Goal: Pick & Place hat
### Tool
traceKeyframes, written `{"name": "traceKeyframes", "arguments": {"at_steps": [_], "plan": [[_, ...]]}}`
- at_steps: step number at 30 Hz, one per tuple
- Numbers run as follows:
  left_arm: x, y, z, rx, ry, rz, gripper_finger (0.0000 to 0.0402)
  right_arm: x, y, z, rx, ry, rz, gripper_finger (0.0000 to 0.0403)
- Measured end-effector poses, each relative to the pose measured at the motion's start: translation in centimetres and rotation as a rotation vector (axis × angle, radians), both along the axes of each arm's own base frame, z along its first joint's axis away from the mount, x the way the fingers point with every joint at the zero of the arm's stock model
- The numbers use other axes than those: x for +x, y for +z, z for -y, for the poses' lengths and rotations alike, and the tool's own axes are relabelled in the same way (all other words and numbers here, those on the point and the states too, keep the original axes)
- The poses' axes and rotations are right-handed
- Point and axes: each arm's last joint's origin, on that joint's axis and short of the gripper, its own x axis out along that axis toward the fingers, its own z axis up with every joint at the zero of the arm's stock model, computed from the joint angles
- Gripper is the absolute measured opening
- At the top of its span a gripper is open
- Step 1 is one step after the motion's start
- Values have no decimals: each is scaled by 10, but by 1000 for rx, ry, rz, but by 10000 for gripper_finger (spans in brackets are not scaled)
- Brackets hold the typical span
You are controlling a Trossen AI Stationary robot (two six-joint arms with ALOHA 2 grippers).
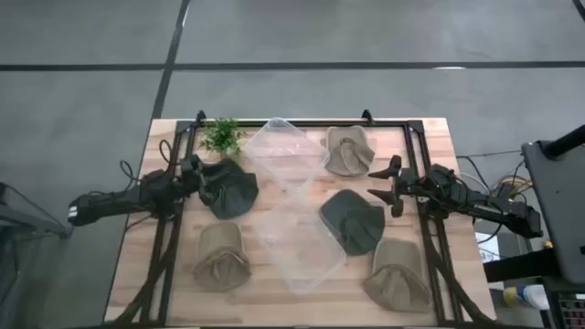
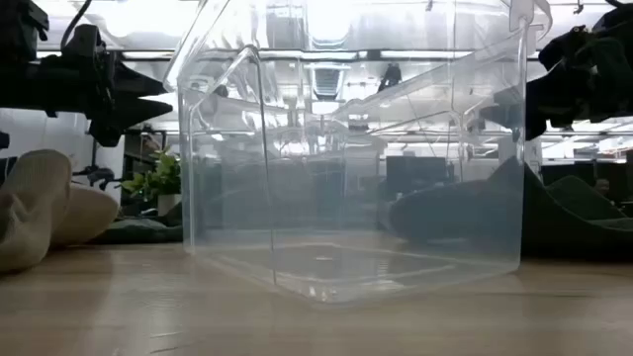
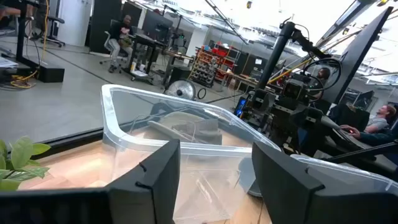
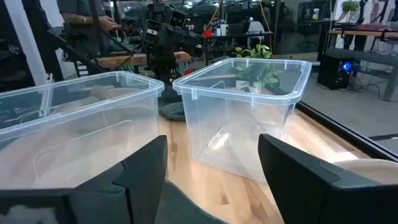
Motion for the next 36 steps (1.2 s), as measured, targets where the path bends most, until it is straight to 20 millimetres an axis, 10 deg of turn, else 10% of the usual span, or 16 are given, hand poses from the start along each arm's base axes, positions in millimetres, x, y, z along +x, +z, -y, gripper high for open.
{"name": "traceKeyframes", "arguments": {"at_steps": [8, 22, 29, 36], "plan": [[0, 0, 0, -2, 3, 4, 193, 0, 0, 0, 97, -2, 12, 244], [-1, 7, -1, -122, 19, 106, 193, -3, 28, 0, 1048, 99, 382, 244], [-1, 6, -1, -129, 19, 104, 193, -9, 38, 7, 1190, -63, 690, 244], [-1, 6, -1, -131, 19, 105, 193, -2, 50, 9, 1166, -166, 506, 244]]}}
